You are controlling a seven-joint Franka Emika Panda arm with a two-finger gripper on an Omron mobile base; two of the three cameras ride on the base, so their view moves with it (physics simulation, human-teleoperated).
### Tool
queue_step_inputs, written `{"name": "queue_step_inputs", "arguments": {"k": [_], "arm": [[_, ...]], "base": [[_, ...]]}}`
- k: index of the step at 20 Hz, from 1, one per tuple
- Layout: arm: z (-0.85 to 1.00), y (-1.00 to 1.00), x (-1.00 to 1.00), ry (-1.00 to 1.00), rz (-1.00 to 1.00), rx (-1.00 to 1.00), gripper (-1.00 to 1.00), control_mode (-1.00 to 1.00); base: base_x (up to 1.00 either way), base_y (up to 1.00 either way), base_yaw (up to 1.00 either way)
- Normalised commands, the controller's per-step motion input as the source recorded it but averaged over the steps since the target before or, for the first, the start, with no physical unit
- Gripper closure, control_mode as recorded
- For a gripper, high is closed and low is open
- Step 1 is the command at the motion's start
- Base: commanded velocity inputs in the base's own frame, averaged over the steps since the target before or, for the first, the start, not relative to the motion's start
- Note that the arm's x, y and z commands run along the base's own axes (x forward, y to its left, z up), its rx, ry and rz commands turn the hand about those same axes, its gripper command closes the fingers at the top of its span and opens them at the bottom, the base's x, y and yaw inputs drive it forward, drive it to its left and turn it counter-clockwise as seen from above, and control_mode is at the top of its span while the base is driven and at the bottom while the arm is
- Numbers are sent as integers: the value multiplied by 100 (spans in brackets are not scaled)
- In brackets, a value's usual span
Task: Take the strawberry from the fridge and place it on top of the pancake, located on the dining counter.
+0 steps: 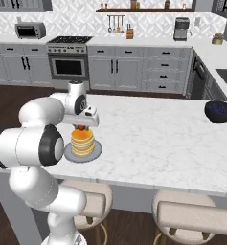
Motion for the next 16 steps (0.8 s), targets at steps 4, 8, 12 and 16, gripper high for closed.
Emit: {"name": "queue_step_inputs", "arguments": {"k": [4, 8, 12, 16], "arm": [[0, 0, -23, 0, 0, 0, 100, -100], [-2, 1, -13, 0, 0, 0, 100, -100], [-11, 3, 4, 0, 0, 0, 100, -100], [-27, 0, 0, 0, 0, 0, 100, -100]], "base": [[0, 0, 0], [0, 0, 0], [0, 0, 0], [0, 0, 0]]}}
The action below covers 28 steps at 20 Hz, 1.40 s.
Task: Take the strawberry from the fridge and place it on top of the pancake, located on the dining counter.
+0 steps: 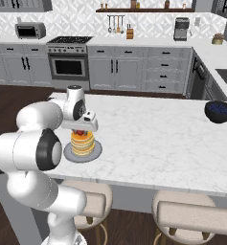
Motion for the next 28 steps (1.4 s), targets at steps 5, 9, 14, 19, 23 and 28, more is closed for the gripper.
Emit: {"name": "queue_step_inputs", "arguments": {"k": [5, 9, 14, 19, 23, 28], "arm": [[-14, 0, 4, 0, 0, 0, 100, -100], [-3, 0, 16, 0, 0, 0, 100, -100], [0, 0, 11, 0, 0, 0, 100, -100], [0, 0, 0, 0, 0, 0, 100, -100], [-1, 0, 0, 0, 0, 0, 100, -100], [-17, 0, 0, 0, 0, 0, 100, -100]], "base": [[0, 0, 0], [0, 0, 0], [0, 0, 0], [0, 0, 0], [0, 0, 0], [0, 0, 0]]}}
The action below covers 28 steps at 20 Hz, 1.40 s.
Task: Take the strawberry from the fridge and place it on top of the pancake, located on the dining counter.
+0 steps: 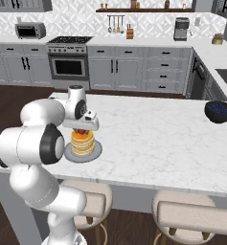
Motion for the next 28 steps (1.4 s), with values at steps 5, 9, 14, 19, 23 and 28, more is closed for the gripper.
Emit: {"name": "queue_step_inputs", "arguments": {"k": [5, 9, 14, 19, 23, 28], "arm": [[-21, 0, 0, 0, 0, 0, 100, -100], [-14, 0, 0, 0, 0, 0, -100, -100], [-1, 0, 0, 0, 0, 0, -100, -100], [0, 0, 0, 0, 0, 0, -100, -100], [0, 0, 0, 0, 0, 0, -100, -100], [12, 0, 0, -1, 0, 0, -100, -100]], "base": [[0, 0, 0], [0, 0, 0], [0, 0, 0], [0, 0, 0], [0, 0, 0], [0, 0, 0]]}}
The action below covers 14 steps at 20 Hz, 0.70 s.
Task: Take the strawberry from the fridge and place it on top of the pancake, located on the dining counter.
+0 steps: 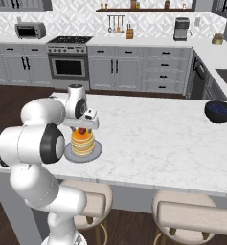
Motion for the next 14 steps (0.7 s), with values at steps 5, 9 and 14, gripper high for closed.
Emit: {"name": "queue_step_inputs", "arguments": {"k": [5, 9, 14], "arm": [[32, 0, -2, -3, 0, 0, -100, -100], [51, 0, -3, -2, 0, 0, -100, -100], [76, 1, -46, -3, 0, 0, -100, -100]], "base": [[0, 0, 0], [0, 0, 0], [0, 0, 0]]}}
